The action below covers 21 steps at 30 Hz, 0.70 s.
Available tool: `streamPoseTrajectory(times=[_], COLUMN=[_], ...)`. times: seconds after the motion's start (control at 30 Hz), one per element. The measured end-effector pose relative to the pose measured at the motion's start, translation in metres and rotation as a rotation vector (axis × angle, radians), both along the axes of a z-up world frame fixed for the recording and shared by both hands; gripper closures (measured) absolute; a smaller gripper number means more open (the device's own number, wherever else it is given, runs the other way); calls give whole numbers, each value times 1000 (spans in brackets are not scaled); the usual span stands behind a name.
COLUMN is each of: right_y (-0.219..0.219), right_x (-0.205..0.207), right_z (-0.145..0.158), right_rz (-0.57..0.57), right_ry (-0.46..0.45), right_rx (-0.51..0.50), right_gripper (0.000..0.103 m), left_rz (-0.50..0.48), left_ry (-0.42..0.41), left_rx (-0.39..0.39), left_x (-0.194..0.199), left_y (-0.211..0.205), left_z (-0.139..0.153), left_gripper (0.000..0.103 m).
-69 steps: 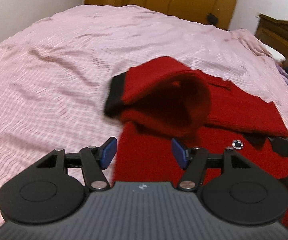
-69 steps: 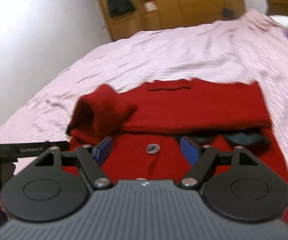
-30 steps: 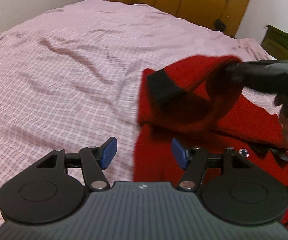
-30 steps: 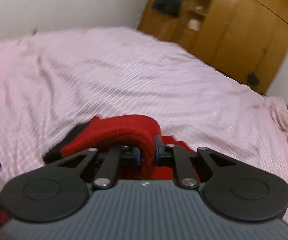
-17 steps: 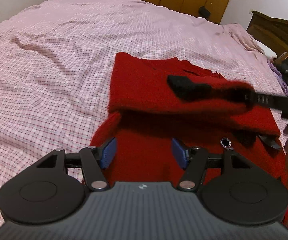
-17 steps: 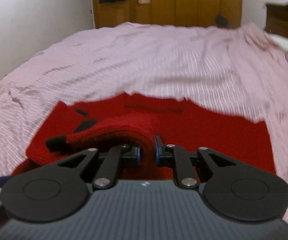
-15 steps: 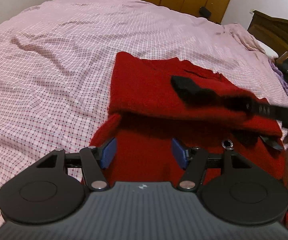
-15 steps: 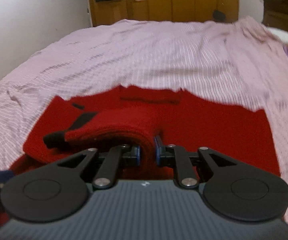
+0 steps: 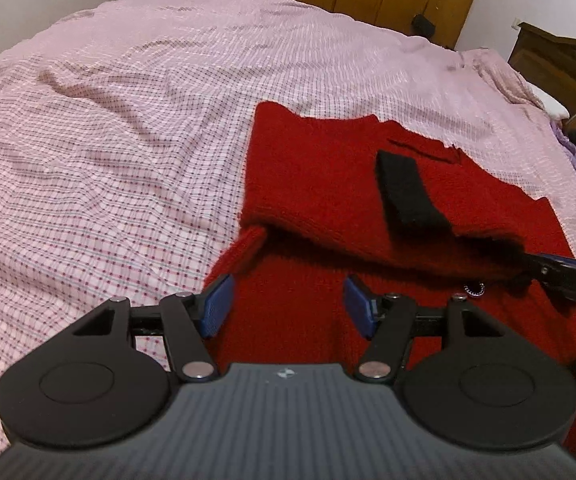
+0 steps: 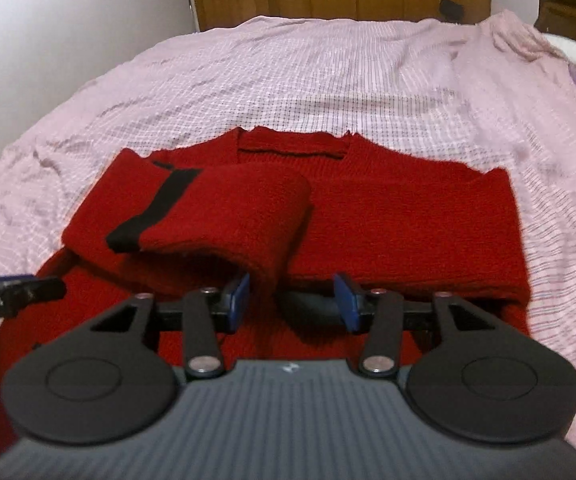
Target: Fold small clothes
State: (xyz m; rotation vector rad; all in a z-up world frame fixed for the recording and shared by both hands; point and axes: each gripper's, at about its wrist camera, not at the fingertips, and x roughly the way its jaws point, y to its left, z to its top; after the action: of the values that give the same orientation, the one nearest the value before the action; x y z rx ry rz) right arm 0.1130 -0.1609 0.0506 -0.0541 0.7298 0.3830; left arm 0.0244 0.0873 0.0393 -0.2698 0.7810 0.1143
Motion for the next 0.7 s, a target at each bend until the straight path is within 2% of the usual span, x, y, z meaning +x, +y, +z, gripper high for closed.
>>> streamPoseTrajectory(times=[0.13,0.23,0.37,0.6,0.67,0.7], right_y=[16,41,79,119,118,116], right_x=[-16,-23,-15,10,16,19], right_z=[17,21,12,-10,-10,-7], right_rz=[64,158,254,304,295,287], right_ry=[-83,-134,-154,-177,-183,-180], right_rx=[-58,-123,-220,-359,-338,-313], right_gripper=[54,54,54,55,63,84], left_rz=[4,3,-2,-12,-17,-21], left_ry=[-6,-3,0,1,7,9], left_rx=[8,9,6,10,13,16], left_x=[-4,-5,-6,3,9,12], left_y=[2,0,-1,-1,-2,-3], left_z=[3,2,1,2,2,1], left_gripper=[35,35,35,35,35,35])
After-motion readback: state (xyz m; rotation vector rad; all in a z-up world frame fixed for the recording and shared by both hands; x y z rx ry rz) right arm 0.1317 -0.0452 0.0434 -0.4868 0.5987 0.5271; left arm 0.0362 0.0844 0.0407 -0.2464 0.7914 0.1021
